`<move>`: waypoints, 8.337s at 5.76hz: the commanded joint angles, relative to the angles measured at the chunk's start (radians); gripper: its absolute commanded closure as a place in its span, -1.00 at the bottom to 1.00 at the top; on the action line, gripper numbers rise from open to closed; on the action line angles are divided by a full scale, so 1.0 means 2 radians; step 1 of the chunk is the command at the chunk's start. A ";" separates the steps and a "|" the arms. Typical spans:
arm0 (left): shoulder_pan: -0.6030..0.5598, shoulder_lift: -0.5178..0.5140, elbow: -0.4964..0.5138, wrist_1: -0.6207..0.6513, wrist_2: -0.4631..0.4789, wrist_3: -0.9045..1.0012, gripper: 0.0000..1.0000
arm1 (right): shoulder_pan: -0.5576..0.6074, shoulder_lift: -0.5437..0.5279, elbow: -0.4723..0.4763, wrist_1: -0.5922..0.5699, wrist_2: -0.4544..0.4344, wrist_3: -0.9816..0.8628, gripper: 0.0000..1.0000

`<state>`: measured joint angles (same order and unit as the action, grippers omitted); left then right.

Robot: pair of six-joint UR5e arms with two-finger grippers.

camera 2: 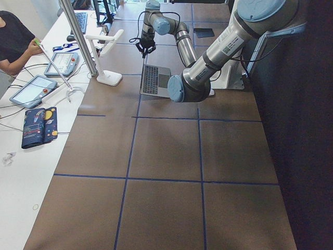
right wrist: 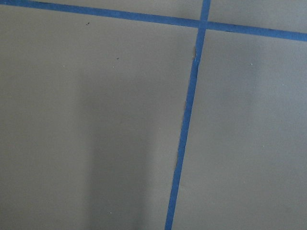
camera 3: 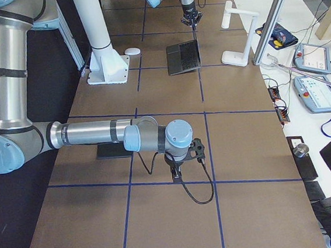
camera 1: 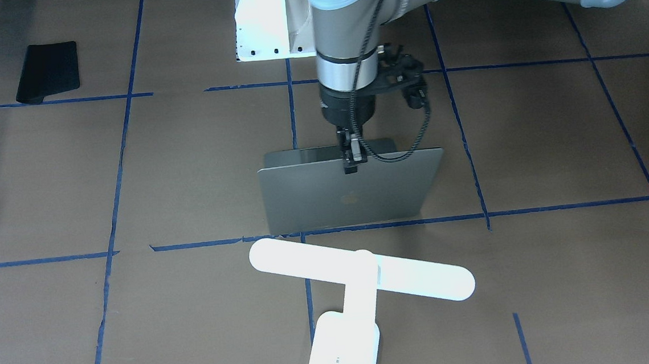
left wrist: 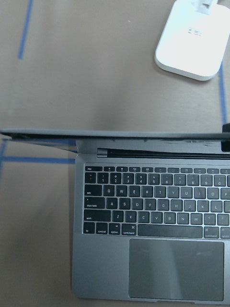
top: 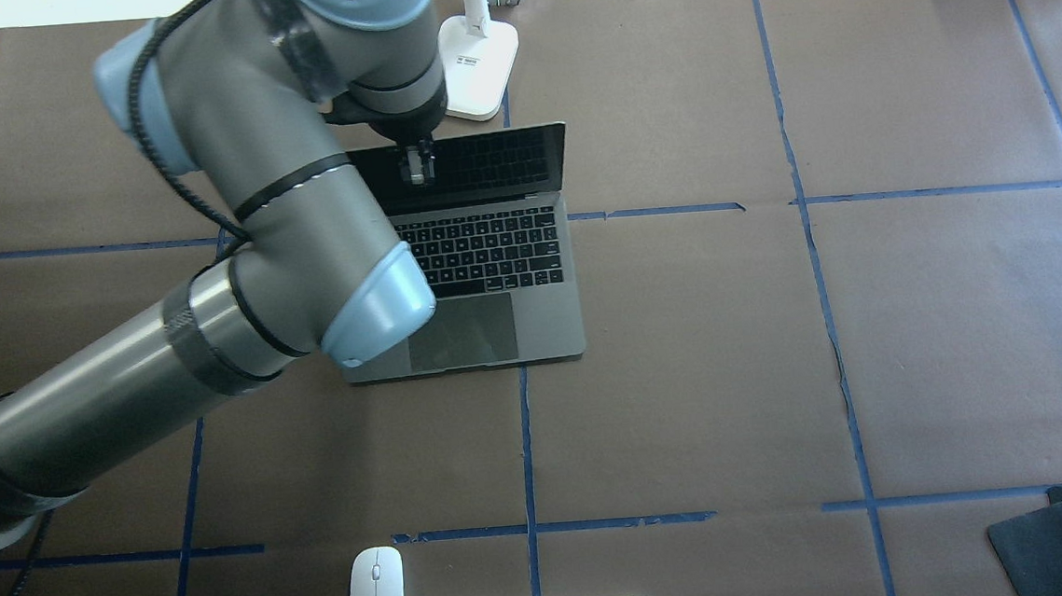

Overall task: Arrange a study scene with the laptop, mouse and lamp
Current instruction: 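Carry the grey laptop with the left gripper to the table center below the lamp, then release the laptop with the left gripper while the right arm reaches the mouse pad, then carry the black mouse pad beside the laptop while the left arm reaches the mouse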

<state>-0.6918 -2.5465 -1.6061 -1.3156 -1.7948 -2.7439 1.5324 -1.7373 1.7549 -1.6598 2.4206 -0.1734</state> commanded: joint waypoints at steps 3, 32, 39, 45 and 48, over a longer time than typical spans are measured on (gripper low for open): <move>0.030 -0.024 0.062 -0.046 0.004 -0.031 1.00 | 0.000 0.000 0.002 0.000 0.001 0.001 -1.00; 0.095 0.230 -0.289 -0.039 0.012 0.357 -1.00 | -0.506 -0.211 -0.015 0.668 -0.147 0.766 -0.31; 0.092 0.265 -0.350 -0.036 0.012 0.357 -1.00 | -0.454 -0.090 0.005 0.663 -0.147 0.791 1.00; 0.219 0.384 -0.378 -0.039 0.045 0.517 -1.00 | -0.351 0.233 -0.117 0.428 -0.136 0.802 1.00; 0.253 0.376 -0.357 -0.039 0.051 0.517 -0.97 | -0.352 0.267 -0.146 0.423 -0.136 0.819 1.00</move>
<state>-0.1973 -1.7891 -2.3389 -1.3915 -1.6967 -1.7123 0.8294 -1.2136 1.4744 -0.8145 2.1491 1.4621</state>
